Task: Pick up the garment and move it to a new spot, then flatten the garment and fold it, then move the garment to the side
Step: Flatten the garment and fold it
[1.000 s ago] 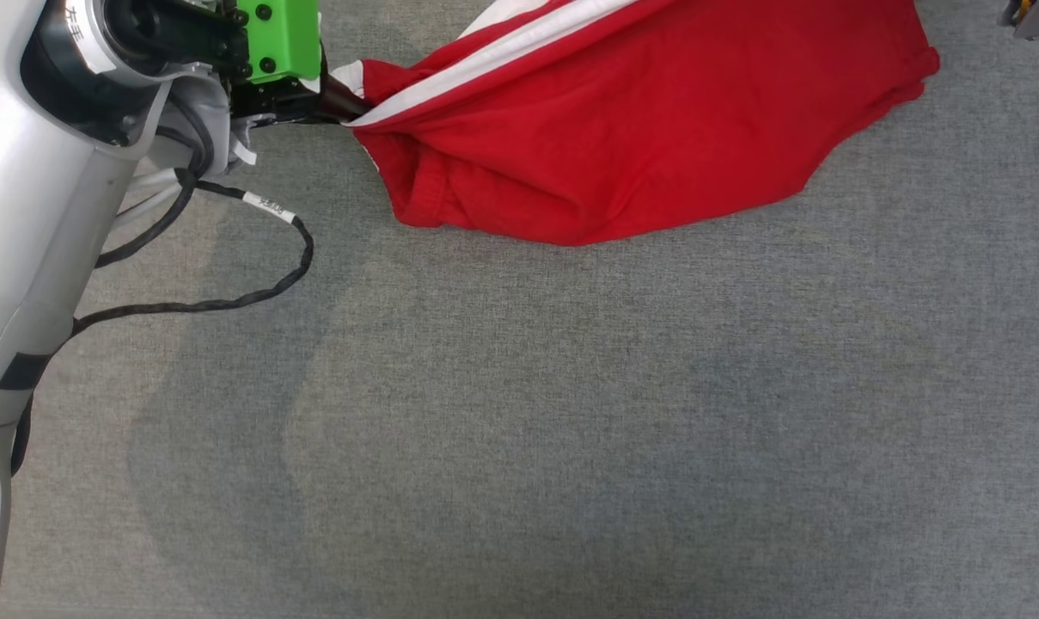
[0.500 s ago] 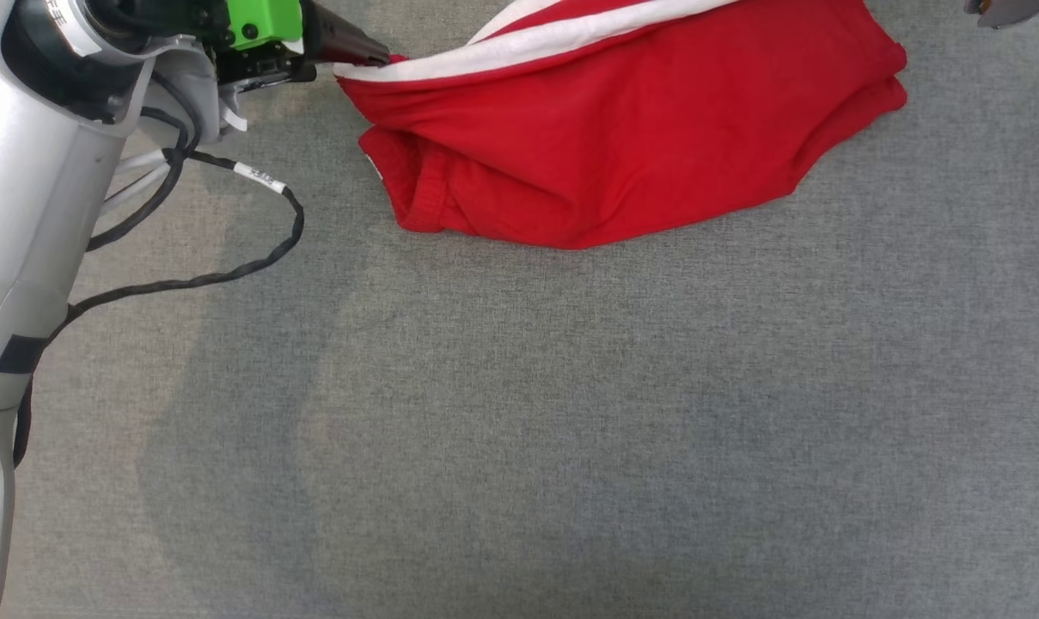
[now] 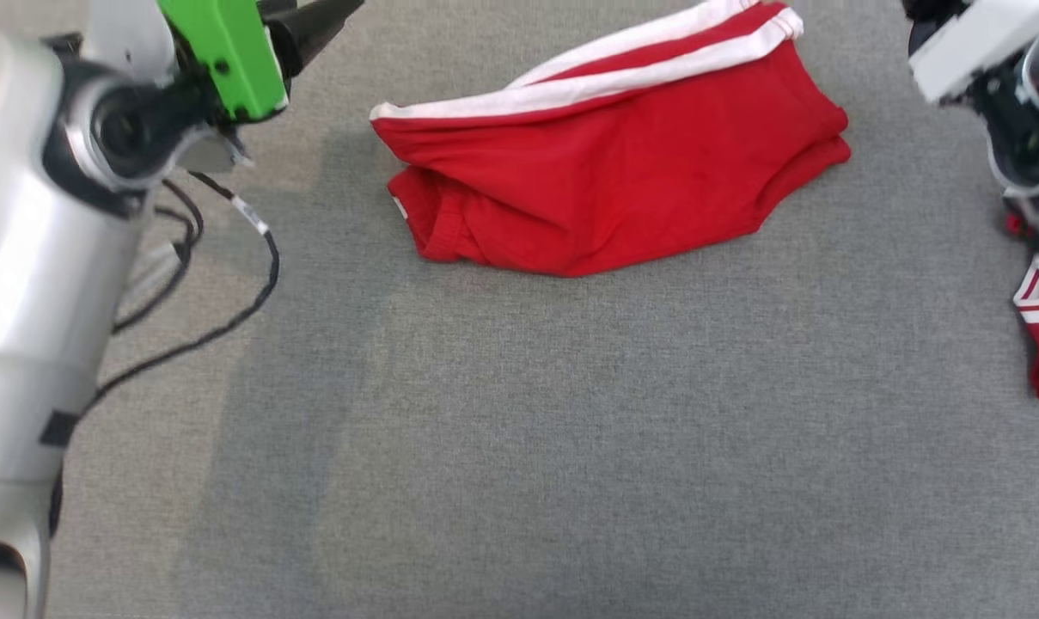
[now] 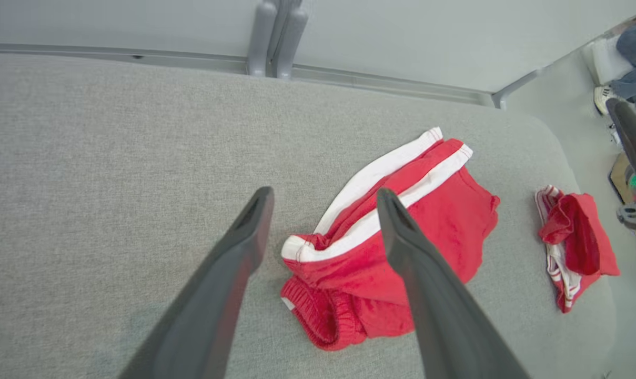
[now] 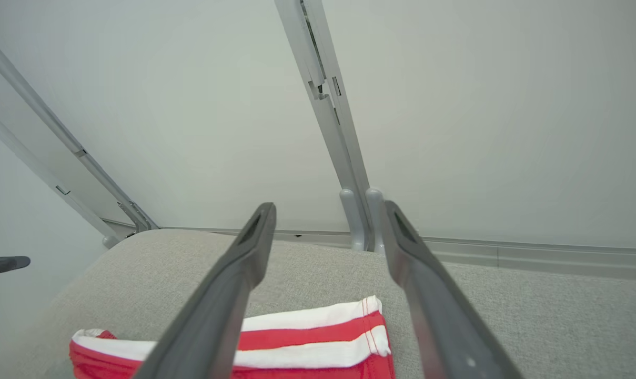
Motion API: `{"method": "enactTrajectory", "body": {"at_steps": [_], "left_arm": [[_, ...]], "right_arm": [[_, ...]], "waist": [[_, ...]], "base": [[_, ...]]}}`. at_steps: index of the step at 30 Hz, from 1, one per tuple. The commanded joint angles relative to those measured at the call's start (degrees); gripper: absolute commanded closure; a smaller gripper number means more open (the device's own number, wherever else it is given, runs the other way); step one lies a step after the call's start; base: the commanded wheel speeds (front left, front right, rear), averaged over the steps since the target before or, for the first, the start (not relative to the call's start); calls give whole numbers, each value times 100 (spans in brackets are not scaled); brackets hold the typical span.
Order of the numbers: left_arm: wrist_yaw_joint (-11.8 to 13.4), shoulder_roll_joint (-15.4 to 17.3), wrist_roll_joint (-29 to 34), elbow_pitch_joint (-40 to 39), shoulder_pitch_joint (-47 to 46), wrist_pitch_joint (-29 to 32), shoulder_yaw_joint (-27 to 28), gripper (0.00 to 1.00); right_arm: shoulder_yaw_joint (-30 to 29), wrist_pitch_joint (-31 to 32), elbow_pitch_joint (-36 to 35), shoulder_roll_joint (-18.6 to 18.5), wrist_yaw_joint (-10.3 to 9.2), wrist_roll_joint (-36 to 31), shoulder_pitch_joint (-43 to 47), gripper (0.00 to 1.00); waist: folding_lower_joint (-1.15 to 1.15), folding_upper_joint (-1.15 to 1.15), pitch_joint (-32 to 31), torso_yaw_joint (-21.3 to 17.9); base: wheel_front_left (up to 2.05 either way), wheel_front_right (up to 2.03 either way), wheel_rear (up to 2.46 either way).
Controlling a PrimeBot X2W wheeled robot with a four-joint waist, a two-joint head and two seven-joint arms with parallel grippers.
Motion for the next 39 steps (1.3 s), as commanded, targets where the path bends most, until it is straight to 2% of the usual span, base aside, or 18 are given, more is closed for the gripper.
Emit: {"method": "enactTrajectory", "body": {"at_steps": [1,3,6,9,14,18,25,30,35,36,38,39], "left_arm": [[-124,-6,99,-76,218,-377,86,0],[-286,45,405,-258,546,-1088,75,0],[-388,-14,671,-525,1124,-2133,174,0],[-362,12,1019,-815,1644,-2954,164,0],[-278,-188,1041,-1328,2555,-3926,262,0],[-194,-313,1123,-1642,3068,-4399,254,0],[26,-307,1719,-1792,3431,-5027,111,0],[164,-393,2155,-1817,3645,-5286,105,0],[139,-541,2478,-1817,3899,-5368,208,0],[122,-575,2515,-1808,3936,-5373,225,0],[98,-637,2597,-1784,4008,-5378,261,0],[86,-665,2646,-1777,4047,-5369,297,0]], "right_arm": [[67,-162,-27,-57,-7,17,229,0],[100,-382,-41,-131,-7,15,465,0],[100,-535,-8,-125,-6,-5,841,0],[153,-578,148,-118,-7,-48,1089,0],[415,-270,600,-111,-7,-70,1085,0],[541,159,1039,-131,-7,-11,878,0],[665,883,1604,-234,-7,227,553,0],[713,1620,1963,-13,-4,546,489,0],[805,2193,1852,124,-2,866,663,0],[816,2213,1814,122,-2,897,702,15],[777,2086,1728,102,-2,969,739,97],[749,1962,1680,84,-2,979,748,100]], "waist": [[0,0,-178,67],[0,0,-218,128],[0,0,-254,211],[0,0,-244,287],[0,0,-100,486],[0,0,40,674],[0,0,208,926],[0,0,231,987],[0,0,168,999],[0,0,143,996],[0,0,83,977],[0,0,43,957]], "base": [[0,0,0],[0,0,0],[0,0,0],[0,0,0],[0,0,0],[0,0,0],[0,0,0],[0,0,0],[0,0,0],[0,0,0],[0,0,0],[0,0,0]]}}
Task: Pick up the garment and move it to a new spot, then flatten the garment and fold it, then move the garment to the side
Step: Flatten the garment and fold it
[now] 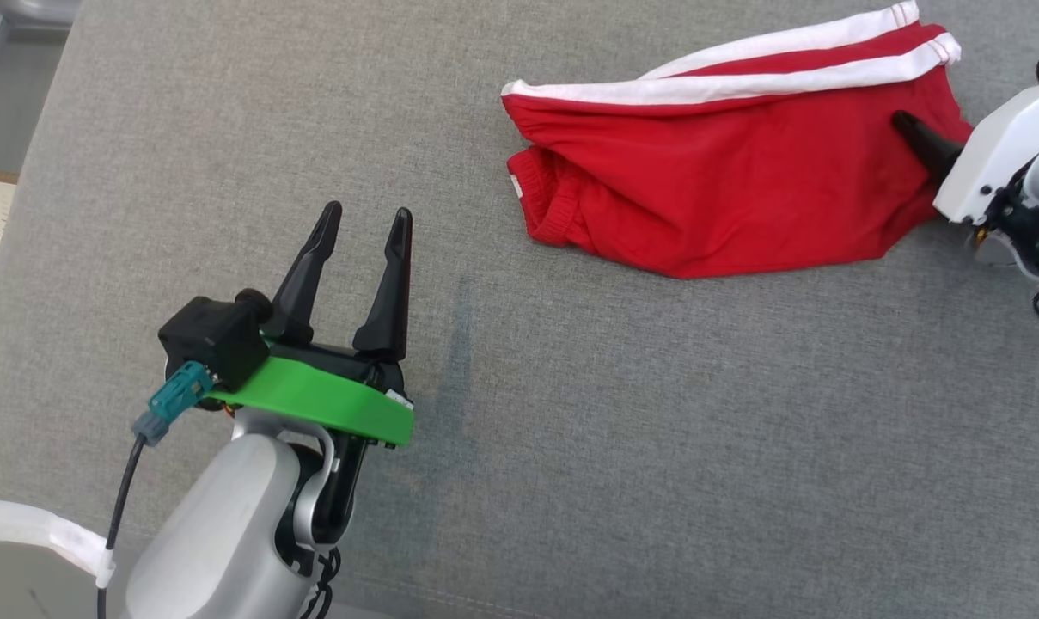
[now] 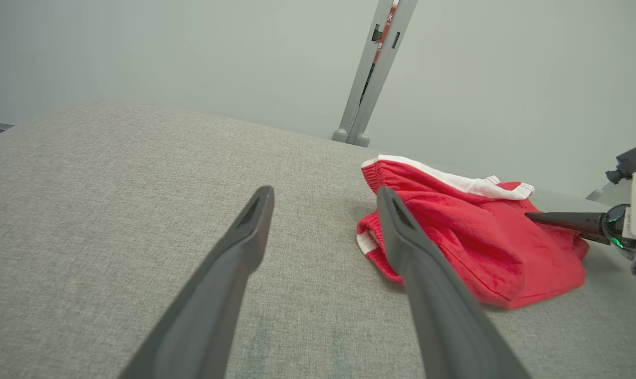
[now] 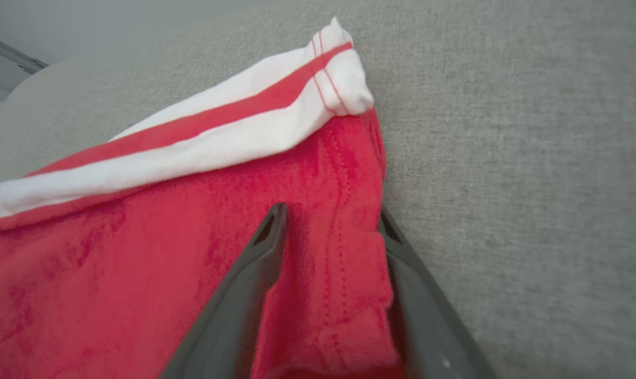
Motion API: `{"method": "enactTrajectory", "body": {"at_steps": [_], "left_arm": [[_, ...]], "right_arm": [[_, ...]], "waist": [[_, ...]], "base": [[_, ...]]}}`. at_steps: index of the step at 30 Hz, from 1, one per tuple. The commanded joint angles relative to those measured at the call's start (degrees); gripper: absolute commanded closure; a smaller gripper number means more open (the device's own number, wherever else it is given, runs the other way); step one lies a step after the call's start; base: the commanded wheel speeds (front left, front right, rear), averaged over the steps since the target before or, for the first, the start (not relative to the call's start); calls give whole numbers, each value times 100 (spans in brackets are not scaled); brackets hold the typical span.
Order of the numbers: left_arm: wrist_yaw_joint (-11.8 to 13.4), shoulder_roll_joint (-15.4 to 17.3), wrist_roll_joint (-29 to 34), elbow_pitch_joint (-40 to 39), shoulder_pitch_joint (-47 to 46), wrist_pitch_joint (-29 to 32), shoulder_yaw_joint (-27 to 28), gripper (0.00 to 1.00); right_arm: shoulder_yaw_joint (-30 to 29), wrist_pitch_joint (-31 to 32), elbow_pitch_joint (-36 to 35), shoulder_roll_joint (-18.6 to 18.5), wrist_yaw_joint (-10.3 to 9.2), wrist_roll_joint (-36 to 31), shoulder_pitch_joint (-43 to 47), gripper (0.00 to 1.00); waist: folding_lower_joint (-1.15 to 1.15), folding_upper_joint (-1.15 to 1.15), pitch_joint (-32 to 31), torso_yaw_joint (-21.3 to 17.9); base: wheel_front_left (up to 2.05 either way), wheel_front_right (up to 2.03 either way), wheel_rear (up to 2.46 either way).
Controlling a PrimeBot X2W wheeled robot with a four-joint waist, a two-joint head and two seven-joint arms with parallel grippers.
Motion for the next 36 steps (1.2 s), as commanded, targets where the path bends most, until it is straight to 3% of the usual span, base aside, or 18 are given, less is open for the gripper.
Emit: {"method": "enactTrajectory", "body": {"at_steps": [1,8,22,31,33,34,36], "left_arm": [[-32,-22,99,10,115,-25,62,0],[-85,-91,274,79,423,-28,267,0],[13,-33,328,109,995,-12,242,0],[66,16,283,17,1167,-7,233,0],[65,1,267,22,1206,-6,227,0],[60,-77,219,40,1224,-9,229,0],[33,-109,204,66,1218,-12,231,0]], "right_arm": [[32,-117,-52,95,4,41,233,100],[-334,-885,-314,150,3,506,552,100],[-500,-1423,-609,-246,2,882,1490,100],[-193,-1795,-778,-256,3,304,1293,100],[-43,-1814,-790,-153,3,93,1181,100],[275,-1733,-758,126,2,-338,855,100],[462,-1632,-700,337,2,-528,727,100]], "waist": [[0,0,-101,-58],[0,0,-494,-340],[0,0,-1293,-847],[0,0,-1512,-718],[0,0,-1543,-652],[0,0,-1550,-476],[0,0,-1534,-379]], "base": [[0,0,0],[0,0,0],[0,0,0],[0,0,0],[0,0,0],[0,0,0],[0,0,0]]}}
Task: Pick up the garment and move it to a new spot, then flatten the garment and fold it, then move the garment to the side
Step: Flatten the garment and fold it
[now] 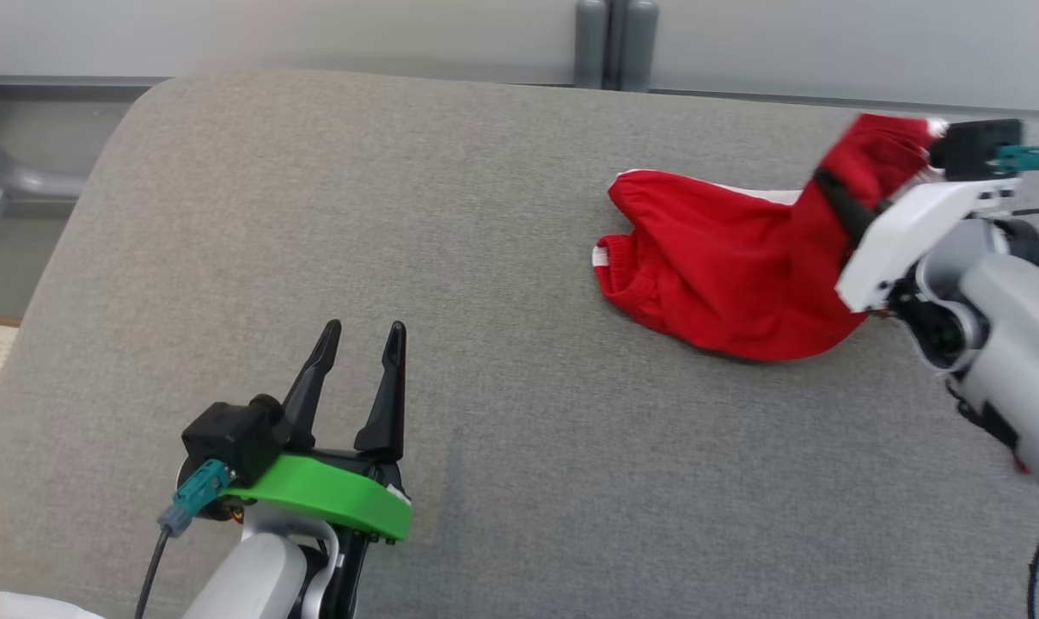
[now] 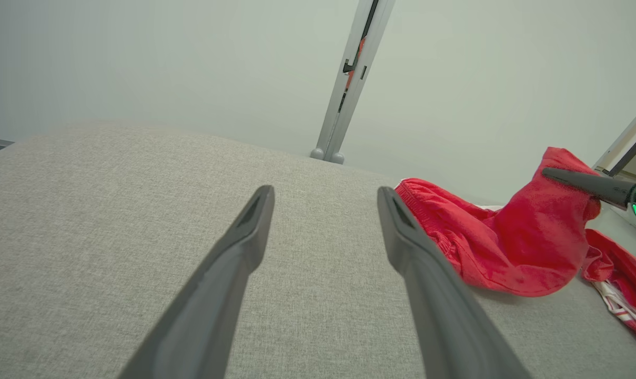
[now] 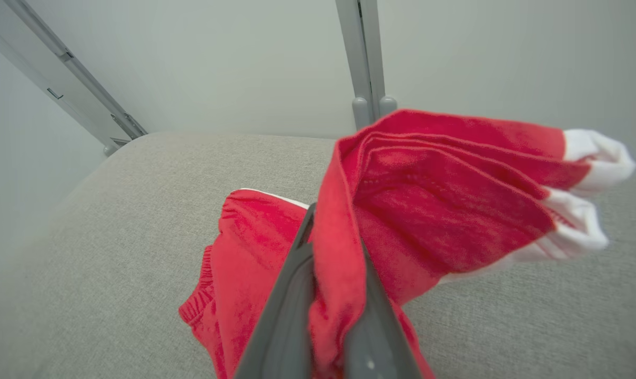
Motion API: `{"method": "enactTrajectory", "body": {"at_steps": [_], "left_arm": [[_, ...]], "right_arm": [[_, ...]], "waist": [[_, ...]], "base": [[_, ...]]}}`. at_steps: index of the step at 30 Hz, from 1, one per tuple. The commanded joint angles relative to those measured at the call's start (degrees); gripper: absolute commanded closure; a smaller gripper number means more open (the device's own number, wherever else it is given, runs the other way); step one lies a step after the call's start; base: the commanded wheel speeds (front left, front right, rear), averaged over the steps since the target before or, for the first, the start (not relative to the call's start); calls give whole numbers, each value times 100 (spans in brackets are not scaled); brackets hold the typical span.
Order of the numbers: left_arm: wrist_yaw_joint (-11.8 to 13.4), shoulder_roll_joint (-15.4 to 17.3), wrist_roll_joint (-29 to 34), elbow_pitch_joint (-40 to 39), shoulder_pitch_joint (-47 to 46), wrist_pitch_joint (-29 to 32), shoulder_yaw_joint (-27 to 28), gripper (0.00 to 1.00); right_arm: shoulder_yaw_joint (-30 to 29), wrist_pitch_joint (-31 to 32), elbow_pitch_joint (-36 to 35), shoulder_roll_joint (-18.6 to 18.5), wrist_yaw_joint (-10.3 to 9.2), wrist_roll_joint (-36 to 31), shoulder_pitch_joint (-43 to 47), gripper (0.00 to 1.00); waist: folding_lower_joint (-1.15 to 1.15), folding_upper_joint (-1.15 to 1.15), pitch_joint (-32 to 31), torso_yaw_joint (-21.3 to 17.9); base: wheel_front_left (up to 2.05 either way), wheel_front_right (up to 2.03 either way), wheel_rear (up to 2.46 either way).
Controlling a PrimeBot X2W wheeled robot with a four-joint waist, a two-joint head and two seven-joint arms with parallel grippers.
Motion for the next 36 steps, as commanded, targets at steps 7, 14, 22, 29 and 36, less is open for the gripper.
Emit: {"method": "enactTrajectory", "body": {"at_steps": [7,14,22,29,36], "left_arm": [[-90,-135,-27,136,-18,-21,61,0],[-143,-218,31,228,-120,-27,169,0],[-187,-253,159,246,-10,-25,370,0],[-114,-148,297,69,168,-24,620,0],[-99,-147,387,-61,237,-25,657,0]], "right_arm": [[515,466,538,714,-1,-375,-227,100],[771,489,947,1132,-1,-454,-224,55],[744,-298,520,1238,-1,-287,-4,0],[231,-896,-219,679,-2,-384,203,0],[-1552,-912,-702,153,-2,-1159,938,0]], "waist": [[0,0,98,365],[0,0,187,378],[0,0,6,71],[0,0,-270,-349],[0,0,-293,-552]], "base": [[0,0,0],[0,0,0],[0,0,0],[0,0,0],[0,0,0]]}}
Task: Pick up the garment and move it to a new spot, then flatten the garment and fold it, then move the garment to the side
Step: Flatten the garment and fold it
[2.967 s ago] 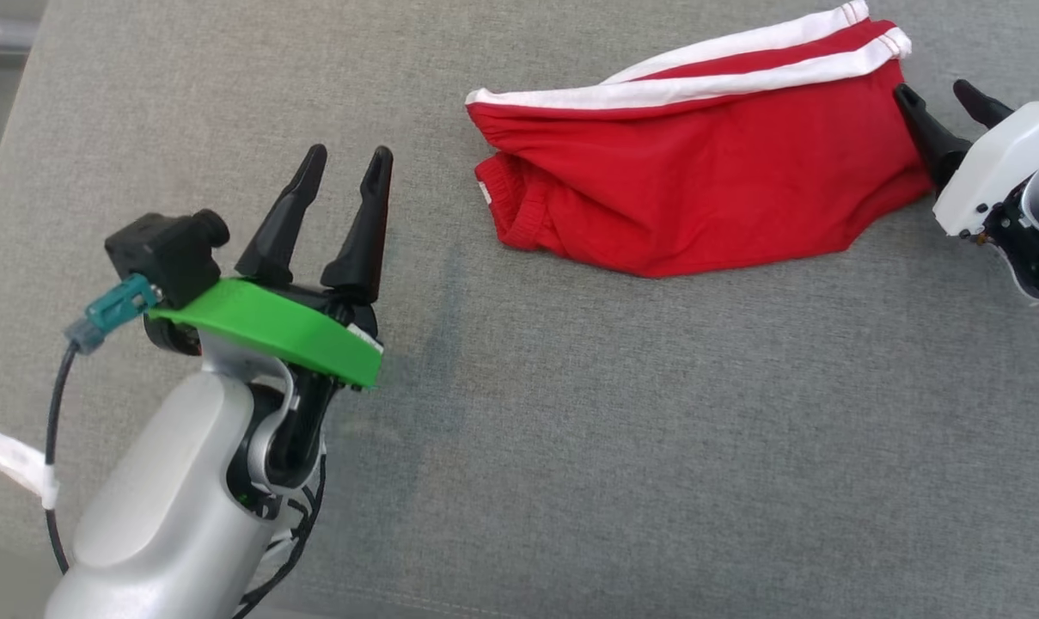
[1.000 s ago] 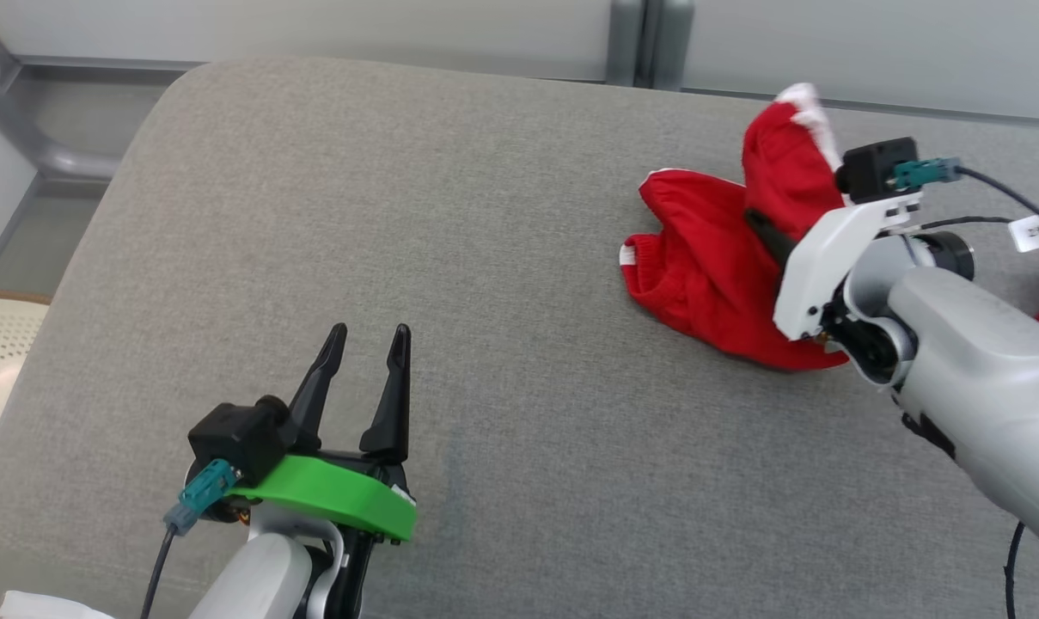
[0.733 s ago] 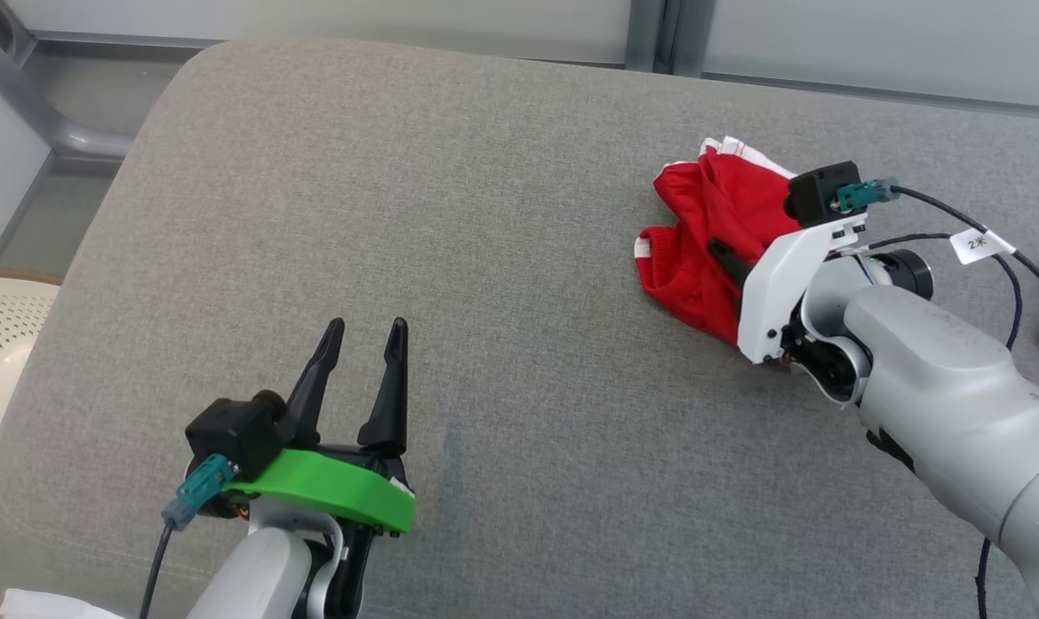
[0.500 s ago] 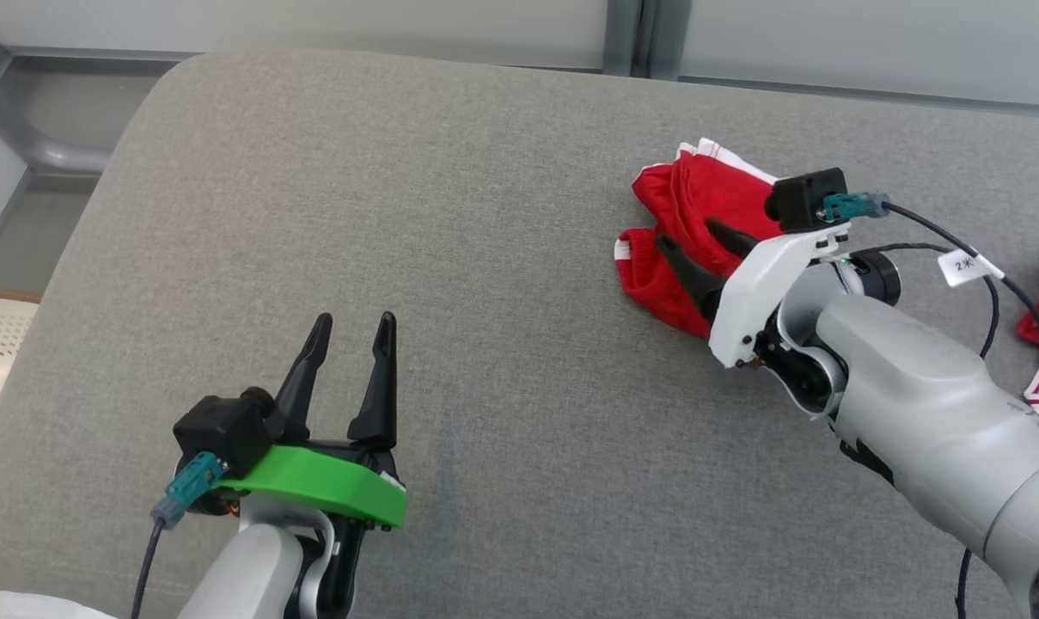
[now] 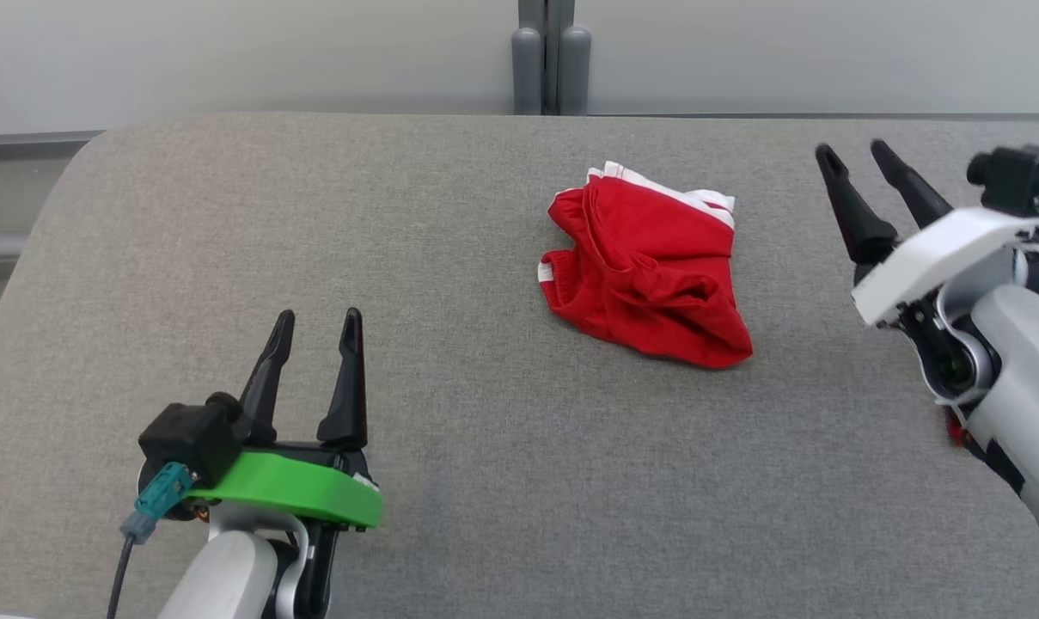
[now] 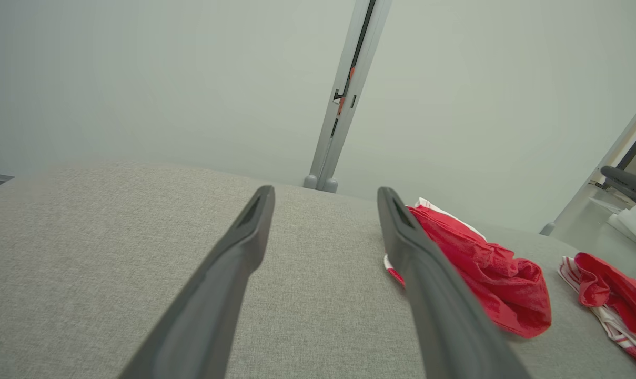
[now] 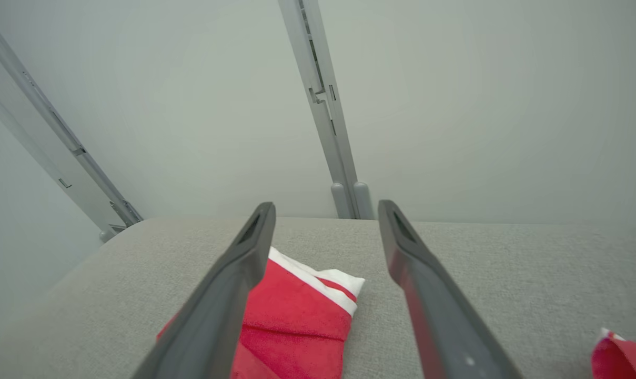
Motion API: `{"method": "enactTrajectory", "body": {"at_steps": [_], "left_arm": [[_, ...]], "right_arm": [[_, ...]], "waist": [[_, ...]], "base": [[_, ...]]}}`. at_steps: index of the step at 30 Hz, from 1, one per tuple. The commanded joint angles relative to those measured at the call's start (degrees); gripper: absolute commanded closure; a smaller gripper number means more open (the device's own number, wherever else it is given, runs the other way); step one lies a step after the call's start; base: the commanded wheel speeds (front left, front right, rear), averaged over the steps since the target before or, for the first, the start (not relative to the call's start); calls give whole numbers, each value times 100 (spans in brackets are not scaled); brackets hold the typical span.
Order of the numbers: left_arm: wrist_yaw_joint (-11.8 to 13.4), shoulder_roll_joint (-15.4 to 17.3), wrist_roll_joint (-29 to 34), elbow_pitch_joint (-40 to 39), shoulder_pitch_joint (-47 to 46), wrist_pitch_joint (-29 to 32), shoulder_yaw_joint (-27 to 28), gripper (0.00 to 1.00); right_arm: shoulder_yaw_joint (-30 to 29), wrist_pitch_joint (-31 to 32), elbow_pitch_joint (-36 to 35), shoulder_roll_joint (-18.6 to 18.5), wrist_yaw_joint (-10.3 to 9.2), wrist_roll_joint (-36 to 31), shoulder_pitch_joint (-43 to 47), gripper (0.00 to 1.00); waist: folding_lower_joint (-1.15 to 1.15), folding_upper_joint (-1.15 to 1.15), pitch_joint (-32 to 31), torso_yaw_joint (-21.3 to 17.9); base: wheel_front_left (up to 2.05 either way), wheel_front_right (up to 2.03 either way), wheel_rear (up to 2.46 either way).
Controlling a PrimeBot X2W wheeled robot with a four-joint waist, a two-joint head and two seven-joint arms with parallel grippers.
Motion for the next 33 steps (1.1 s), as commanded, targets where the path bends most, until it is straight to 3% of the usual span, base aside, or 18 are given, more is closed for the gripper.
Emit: {"method": "enactTrajectory", "body": {"at_steps": [1,7,13,14,17,25,33], "left_arm": [[-15,-18,45,-25,76,-15,-31,0],[12,-9,289,-64,30,-15,-56,0],[-8,-90,523,-57,1,-15,-85,0],[-17,-110,540,-49,-1,-15,-81,0],[-61,-165,582,-14,-52,-15,-85,0],[-160,-280,637,141,-112,-15,-29,0],[-196,-302,643,230,-26,-15,107,0]], "right_arm": [[-222,-10,41,9,-3,-150,201,0],[-990,-11,282,164,-2,-794,713,0],[-1093,4,709,536,-3,-1416,802,0],[-1053,39,788,586,-2,-1482,757,36],[-923,168,1119,757,-3,-1673,514,100],[-434,471,1664,1383,-3,-1582,268,100],[294,509,1513,2035,-3,-1174,460,100]], "waist": [[0,0,-41,-39],[0,0,-34,149],[0,0,-3,379],[0,0,15,418],[0,0,104,570],[0,0,207,913],[0,0,154,862]], "base": [[0,0,0],[0,0,0],[0,0,0],[0,0,0],[0,0,0],[0,0,0],[0,0,0]]}}
